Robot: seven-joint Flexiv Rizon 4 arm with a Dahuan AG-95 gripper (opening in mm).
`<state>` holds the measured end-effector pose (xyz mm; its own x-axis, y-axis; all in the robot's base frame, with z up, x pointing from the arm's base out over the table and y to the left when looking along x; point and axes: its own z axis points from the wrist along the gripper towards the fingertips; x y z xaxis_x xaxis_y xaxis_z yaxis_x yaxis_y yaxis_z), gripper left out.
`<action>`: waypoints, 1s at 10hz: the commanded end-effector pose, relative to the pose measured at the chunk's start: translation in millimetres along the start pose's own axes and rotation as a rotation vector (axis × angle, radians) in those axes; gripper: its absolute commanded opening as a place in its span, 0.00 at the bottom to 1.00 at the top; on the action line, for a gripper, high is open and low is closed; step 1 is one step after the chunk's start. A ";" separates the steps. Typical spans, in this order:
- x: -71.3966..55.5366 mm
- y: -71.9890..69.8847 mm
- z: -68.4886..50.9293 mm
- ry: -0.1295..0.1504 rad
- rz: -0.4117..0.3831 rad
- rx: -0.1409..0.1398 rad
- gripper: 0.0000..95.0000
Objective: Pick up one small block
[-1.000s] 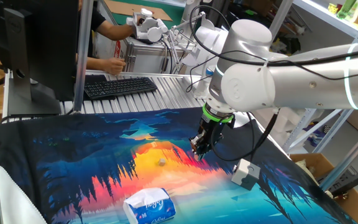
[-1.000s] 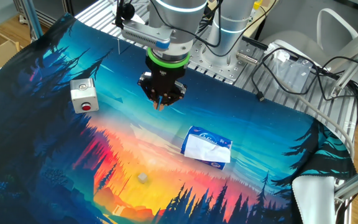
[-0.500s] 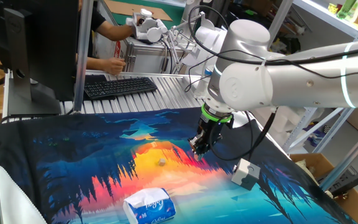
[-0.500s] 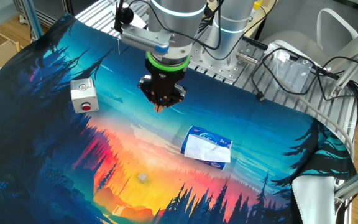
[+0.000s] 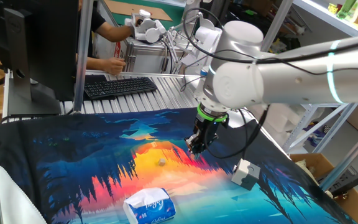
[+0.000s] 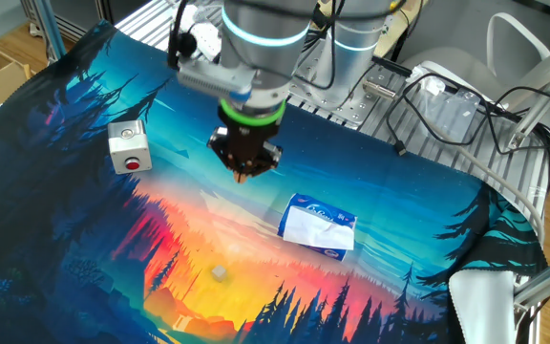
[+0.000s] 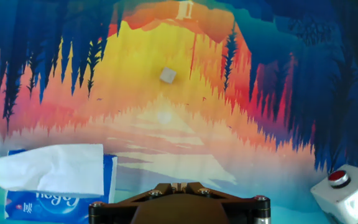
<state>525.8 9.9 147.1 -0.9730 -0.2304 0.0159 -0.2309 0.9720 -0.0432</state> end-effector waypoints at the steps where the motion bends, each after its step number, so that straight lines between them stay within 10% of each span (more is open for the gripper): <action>1: -3.8 1.9 3.3 0.002 0.007 0.001 0.00; 10: -79.8 9.7 31.8 0.056 0.051 -0.006 0.00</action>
<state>603.1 35.6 111.7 -0.9815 -0.1779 0.0708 -0.1811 0.9826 -0.0408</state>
